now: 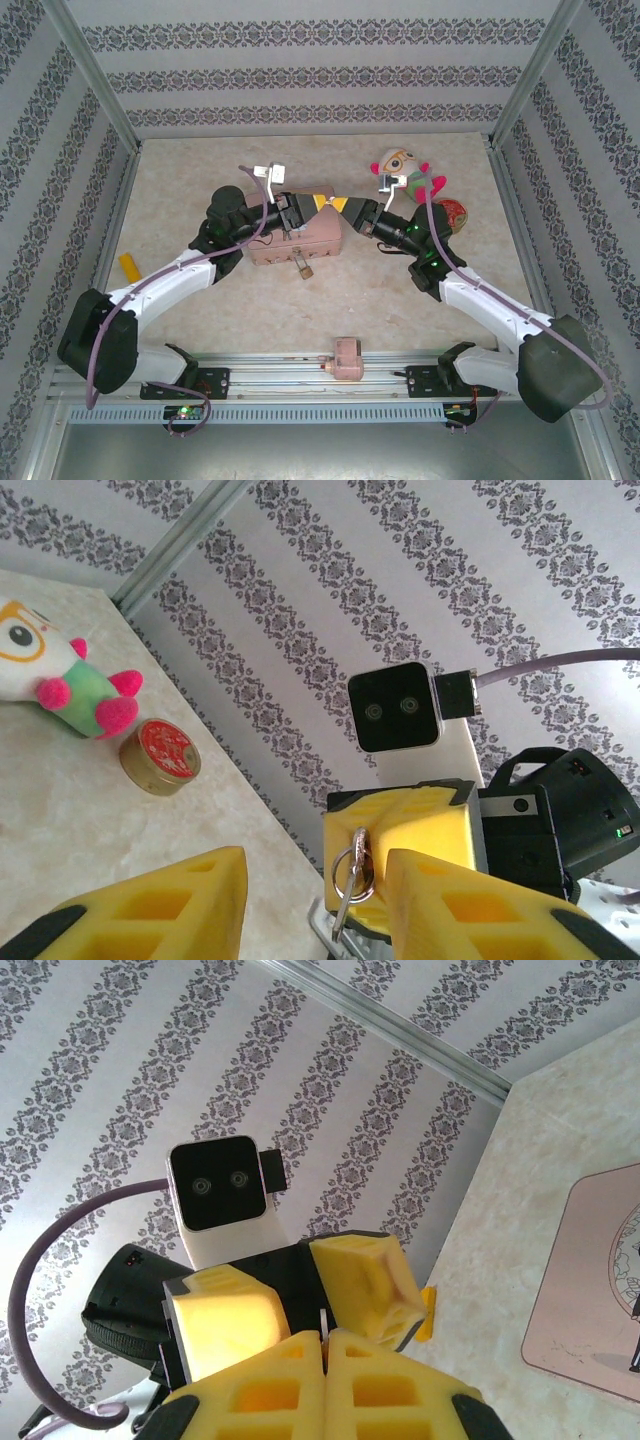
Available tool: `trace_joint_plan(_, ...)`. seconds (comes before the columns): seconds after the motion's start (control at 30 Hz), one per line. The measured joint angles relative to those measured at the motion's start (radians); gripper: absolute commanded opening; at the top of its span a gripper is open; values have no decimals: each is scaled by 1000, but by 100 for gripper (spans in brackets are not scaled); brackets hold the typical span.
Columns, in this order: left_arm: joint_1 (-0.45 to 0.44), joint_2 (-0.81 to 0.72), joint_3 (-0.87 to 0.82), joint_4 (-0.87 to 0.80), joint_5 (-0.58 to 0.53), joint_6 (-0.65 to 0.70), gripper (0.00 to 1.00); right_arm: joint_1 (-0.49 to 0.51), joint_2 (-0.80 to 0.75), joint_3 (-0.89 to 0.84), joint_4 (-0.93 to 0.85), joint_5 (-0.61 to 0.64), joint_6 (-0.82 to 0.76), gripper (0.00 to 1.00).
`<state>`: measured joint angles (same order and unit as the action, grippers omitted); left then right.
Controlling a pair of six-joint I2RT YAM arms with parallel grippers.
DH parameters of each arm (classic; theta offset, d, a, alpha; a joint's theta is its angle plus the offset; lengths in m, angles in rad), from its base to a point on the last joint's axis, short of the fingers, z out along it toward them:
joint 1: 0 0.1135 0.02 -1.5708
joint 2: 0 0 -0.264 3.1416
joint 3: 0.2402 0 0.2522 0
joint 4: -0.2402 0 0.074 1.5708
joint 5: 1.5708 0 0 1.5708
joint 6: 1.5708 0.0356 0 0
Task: Unlock the padlock with the key
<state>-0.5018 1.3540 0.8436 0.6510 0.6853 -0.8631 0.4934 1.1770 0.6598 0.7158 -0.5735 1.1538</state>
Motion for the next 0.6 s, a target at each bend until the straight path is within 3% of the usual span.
trace_joint_plan(0.33,0,6,-2,58,40,-36,23,0,20,0,33,-3,4,0)
trace_joint_plan(0.6,0,6,-15,69,48,-38,26,0,20,0,38,-3,10,0)
